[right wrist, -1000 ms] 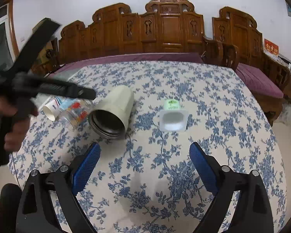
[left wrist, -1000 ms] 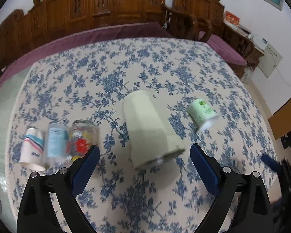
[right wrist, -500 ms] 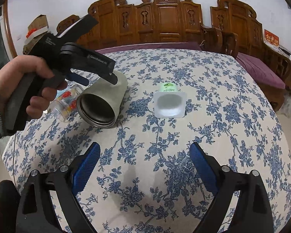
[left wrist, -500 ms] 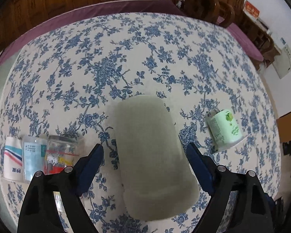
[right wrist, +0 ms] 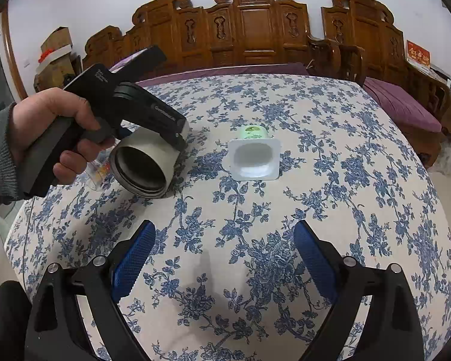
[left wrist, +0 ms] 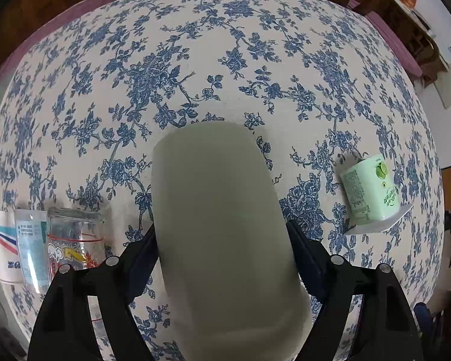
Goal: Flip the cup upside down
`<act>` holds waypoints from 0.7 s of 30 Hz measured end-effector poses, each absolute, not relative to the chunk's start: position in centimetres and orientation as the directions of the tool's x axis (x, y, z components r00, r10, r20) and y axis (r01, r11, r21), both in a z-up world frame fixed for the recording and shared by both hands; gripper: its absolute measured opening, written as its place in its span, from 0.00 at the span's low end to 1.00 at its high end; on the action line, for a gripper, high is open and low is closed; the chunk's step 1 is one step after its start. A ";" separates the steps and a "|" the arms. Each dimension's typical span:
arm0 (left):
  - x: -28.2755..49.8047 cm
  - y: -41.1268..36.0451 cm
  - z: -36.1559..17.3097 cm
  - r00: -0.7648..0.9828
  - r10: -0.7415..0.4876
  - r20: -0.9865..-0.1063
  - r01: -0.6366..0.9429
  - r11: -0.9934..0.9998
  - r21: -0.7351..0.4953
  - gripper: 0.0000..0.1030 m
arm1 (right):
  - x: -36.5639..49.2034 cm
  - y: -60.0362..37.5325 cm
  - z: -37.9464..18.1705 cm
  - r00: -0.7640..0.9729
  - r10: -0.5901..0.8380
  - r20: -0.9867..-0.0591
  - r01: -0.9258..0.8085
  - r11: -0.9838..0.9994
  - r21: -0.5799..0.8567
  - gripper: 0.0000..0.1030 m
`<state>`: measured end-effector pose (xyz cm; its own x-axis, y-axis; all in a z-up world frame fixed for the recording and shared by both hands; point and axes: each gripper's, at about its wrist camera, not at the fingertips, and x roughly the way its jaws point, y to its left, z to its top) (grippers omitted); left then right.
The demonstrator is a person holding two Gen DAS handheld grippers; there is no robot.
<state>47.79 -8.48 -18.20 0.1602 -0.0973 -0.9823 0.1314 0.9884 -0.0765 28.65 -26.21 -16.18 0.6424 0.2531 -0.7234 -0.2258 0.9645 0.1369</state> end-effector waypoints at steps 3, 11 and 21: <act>47.3 -8.3 -17.8 0.171 -0.098 -0.980 0.144 0.987 -0.073 0.71 | 28.5 -26.5 -16.1 0.644 0.245 -0.725 -0.221 0.967 0.131 0.92; 41.8 -7.9 -14.4 0.227 -0.152 -0.962 0.196 0.975 -0.108 0.70 | 27.3 -27.3 -15.3 0.659 0.214 -0.721 -0.195 0.974 0.111 0.92; 32.7 -8.8 -14.2 0.231 -0.226 -0.946 0.242 0.955 -0.169 0.70 | 24.3 -27.7 -14.0 0.683 0.176 -0.709 -0.152 0.983 0.098 0.92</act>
